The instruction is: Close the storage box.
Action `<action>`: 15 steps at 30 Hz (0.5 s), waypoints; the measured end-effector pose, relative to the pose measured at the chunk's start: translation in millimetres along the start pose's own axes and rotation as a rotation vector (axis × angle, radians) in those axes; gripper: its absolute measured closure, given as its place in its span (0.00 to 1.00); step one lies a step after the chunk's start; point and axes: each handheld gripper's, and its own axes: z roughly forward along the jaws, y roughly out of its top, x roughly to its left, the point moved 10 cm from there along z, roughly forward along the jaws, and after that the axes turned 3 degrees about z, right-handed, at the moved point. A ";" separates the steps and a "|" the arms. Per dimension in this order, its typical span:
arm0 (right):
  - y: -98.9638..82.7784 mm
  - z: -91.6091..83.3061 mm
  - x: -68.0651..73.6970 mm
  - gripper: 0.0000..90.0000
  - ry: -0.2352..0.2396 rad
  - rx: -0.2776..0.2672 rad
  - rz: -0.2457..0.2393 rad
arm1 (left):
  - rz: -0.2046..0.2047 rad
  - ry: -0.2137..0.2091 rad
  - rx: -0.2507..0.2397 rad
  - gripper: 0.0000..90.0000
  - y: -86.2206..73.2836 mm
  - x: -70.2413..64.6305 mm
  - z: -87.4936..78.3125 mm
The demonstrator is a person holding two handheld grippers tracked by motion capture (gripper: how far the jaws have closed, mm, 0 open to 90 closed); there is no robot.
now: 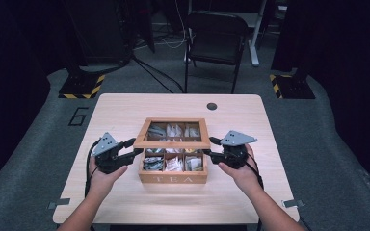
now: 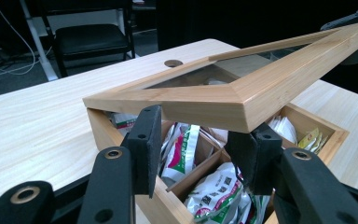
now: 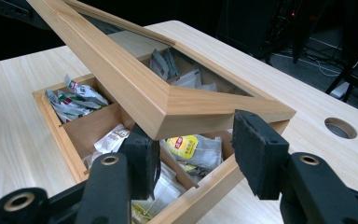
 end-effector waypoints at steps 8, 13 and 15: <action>-10.6 1.4 3.5 0.56 -0.001 0.006 -0.005 | -0.004 -0.004 -0.002 0.61 -11.8 -3.7 -0.4; -18.7 2.5 6.6 0.56 -0.002 0.005 0.014 | -0.012 -0.004 -0.008 0.61 -18.7 -5.9 0.2; -21.3 2.7 7.3 0.56 0.002 0.008 0.014 | -0.006 -0.004 -0.003 0.61 -21.0 -6.5 -0.1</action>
